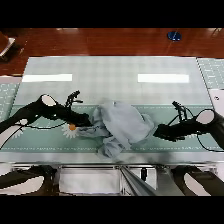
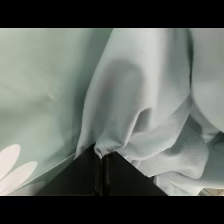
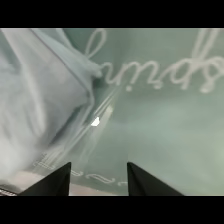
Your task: Fold the shirts.
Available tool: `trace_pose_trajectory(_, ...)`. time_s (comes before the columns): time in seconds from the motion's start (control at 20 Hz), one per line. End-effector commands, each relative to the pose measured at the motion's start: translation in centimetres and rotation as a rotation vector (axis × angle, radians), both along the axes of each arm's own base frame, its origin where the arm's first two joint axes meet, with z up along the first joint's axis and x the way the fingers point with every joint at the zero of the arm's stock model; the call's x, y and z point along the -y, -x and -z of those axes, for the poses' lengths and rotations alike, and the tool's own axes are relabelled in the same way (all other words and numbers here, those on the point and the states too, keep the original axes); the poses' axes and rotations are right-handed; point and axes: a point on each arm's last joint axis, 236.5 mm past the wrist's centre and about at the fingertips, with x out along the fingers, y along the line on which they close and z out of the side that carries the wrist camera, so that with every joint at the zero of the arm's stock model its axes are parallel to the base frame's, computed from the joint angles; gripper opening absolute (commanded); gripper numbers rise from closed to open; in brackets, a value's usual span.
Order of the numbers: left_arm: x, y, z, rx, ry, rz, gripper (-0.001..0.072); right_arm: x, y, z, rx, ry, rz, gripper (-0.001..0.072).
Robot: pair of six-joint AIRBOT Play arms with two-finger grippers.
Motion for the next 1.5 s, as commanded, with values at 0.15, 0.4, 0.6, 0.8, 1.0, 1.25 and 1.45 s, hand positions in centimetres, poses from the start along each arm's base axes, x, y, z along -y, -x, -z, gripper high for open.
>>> trace_pose_trajectory(0.15,0.1,0.1,0.1,-0.003,-0.001,0.008,0.0020,-4.3,-1.3,2.0,-0.013,-0.074,0.021,0.0407)
trace_pose_trajectory(0.4,0.1,-0.2,0.1,0.008,-0.004,-0.002,0.0020,-6.3,-4.0,2.1,0.055,-0.148,0.089,0.0087)
trace_pose_trajectory(0.6,-0.7,-5.5,-5.5,0.132,0.066,-0.061,0.0019,-6.6,-7.8,-3.5,0.199,-0.169,-0.078,0.0023)
trace_pose_trajectory(0.8,-4.1,-15.7,-24.2,0.593,0.231,-0.265,0.0019,-3.0,-17.5,-21.7,0.641,-0.040,-0.110,0.0023)
trace_pose_trajectory(1.0,-9.6,-15.5,-45.8,1.120,0.240,-0.388,0.0019,0.7,-16.7,-42.7,1.081,0.143,-0.133,0.0023)
trace_pose_trajectory(1.25,-14.8,-5.2,-59.3,1.564,0.003,-0.484,0.0019,4.6,-5.9,-54.7,1.397,0.318,-0.046,0.0023)
trace_pose_trajectory(1.45,-17.5,1.9,-61.1,1.688,-0.323,-0.571,0.0019,8.0,0.1,-56.2,1.446,0.428,0.075,0.0023)
